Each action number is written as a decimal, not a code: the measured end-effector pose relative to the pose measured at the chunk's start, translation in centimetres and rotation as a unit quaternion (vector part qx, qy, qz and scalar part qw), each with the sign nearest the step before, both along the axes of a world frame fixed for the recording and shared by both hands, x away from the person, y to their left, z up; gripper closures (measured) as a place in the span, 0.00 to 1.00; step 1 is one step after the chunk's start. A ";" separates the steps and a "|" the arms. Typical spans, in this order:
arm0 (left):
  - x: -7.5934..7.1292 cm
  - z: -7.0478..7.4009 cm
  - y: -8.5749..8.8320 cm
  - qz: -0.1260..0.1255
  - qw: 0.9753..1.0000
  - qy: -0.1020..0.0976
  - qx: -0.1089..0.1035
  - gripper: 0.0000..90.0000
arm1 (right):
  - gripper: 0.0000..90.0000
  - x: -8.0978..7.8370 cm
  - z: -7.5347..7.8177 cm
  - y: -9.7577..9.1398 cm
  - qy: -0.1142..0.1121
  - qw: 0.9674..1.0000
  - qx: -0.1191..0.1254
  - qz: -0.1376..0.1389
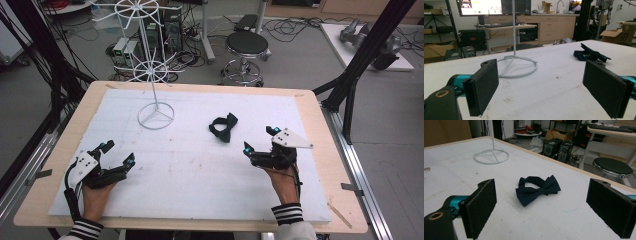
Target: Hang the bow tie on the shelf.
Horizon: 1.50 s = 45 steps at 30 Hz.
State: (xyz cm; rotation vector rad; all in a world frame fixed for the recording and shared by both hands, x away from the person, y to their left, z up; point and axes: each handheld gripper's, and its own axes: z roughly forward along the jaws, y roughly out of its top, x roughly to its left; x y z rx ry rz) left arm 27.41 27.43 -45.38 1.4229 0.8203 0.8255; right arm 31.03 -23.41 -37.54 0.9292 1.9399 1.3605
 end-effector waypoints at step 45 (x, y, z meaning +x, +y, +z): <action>0.1 0.0 0.0 -0.002 1.000 0.004 -0.004 0.15 | 0.09 9.9 1.7 7.3 0.096 0.988 -0.069 0.098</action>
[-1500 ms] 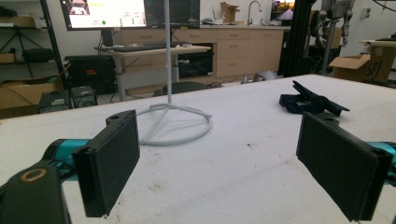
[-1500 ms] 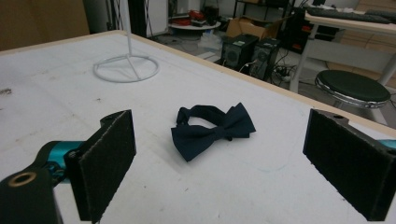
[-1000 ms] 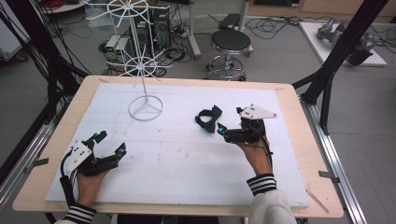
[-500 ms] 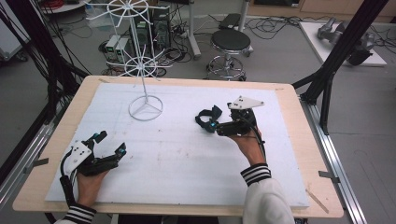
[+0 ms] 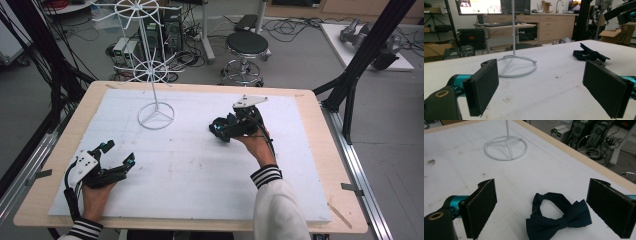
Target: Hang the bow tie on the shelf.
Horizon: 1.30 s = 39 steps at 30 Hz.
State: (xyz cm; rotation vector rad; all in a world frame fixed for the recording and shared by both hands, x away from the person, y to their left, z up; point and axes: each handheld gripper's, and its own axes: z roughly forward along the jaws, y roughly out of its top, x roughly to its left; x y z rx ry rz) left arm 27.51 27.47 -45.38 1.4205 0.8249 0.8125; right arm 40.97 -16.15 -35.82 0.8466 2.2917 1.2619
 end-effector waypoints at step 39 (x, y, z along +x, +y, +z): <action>0.0 0.0 0.0 -0.001 1.000 0.000 0.000 0.15 | 0.16 3.8 -3.2 1.0 0.082 0.993 -0.074 0.032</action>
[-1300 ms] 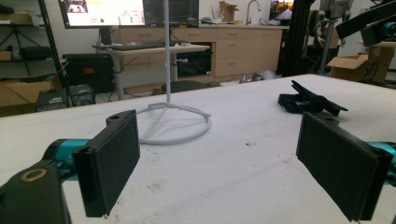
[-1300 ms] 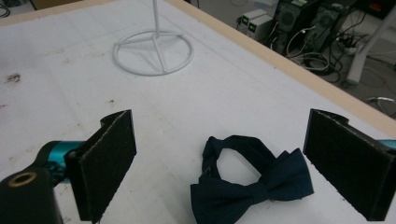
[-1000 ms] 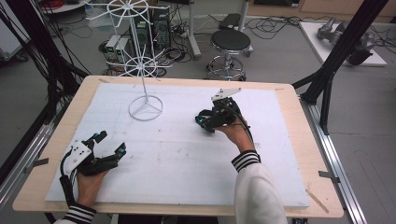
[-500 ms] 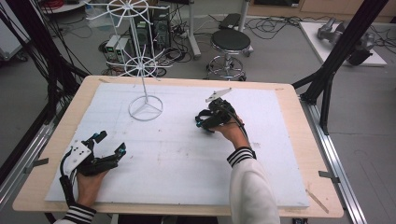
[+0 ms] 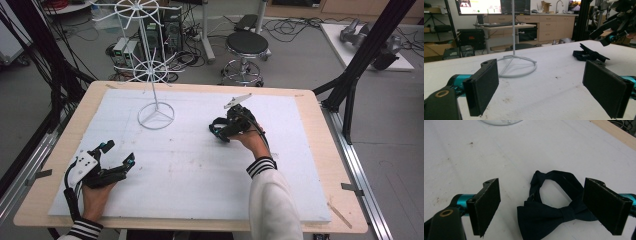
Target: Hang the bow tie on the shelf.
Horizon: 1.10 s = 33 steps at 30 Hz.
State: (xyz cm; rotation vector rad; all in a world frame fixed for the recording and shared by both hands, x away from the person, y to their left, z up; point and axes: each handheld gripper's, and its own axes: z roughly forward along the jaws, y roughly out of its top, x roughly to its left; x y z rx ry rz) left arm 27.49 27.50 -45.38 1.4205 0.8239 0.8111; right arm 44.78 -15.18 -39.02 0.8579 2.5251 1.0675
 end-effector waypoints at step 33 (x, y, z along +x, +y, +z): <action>0.0 0.0 0.1 0.000 1.000 0.002 -0.001 0.15 | 0.18 2.6 0.1 3.8 0.065 0.989 -0.117 0.058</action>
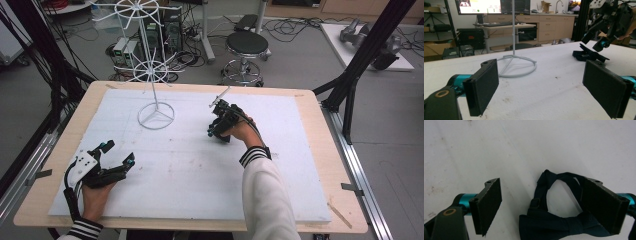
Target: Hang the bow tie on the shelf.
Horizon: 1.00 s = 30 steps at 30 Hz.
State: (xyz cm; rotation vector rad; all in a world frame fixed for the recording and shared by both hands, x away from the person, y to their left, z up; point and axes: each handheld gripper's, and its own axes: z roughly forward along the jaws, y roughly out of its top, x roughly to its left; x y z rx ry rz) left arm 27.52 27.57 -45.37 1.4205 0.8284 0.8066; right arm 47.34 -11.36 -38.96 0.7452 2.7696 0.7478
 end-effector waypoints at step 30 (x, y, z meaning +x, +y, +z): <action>0.0 0.0 0.0 -0.001 1.000 0.001 -0.002 0.15 | 0.60 0.5 -1.8 1.2 0.030 0.996 -0.084 -0.010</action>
